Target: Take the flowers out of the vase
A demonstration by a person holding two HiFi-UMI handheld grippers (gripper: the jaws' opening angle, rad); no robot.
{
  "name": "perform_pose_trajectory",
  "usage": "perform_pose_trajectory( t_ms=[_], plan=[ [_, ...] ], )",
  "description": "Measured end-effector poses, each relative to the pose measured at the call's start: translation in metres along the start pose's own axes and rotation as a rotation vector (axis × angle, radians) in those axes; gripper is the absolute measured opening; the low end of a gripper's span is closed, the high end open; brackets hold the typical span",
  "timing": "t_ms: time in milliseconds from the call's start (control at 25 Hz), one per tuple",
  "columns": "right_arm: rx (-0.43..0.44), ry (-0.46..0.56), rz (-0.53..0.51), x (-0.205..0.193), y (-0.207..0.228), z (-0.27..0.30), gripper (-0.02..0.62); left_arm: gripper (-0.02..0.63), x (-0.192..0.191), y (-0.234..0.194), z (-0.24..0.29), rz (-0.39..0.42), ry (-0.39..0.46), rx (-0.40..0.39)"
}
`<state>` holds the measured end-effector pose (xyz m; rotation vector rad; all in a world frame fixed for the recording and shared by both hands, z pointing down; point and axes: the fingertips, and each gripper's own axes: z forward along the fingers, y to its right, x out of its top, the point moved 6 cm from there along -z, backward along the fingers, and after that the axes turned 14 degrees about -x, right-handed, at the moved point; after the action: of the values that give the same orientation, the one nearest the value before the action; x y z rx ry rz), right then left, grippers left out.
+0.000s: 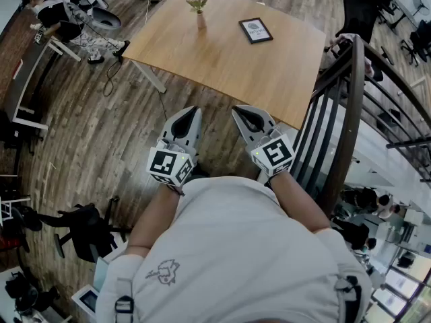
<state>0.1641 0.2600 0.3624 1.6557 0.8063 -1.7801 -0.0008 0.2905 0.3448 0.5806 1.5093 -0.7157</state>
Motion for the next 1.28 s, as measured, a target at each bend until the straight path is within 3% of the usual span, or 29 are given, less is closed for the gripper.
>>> perform_pose_trajectory(
  t_ms=[640, 1280],
  plan=[
    [-0.047, 0.009, 0.013, 0.002, -0.008, 0.051, 0.003, 0.005, -0.003, -0.056, -0.006, -0.021, 0.012, -0.022],
    [-0.131, -0.035, 0.044, 0.008, -0.04, 0.186, 0.003, 0.005, 0.012, -0.201, -0.025, -0.042, 0.011, -0.116]
  ],
)
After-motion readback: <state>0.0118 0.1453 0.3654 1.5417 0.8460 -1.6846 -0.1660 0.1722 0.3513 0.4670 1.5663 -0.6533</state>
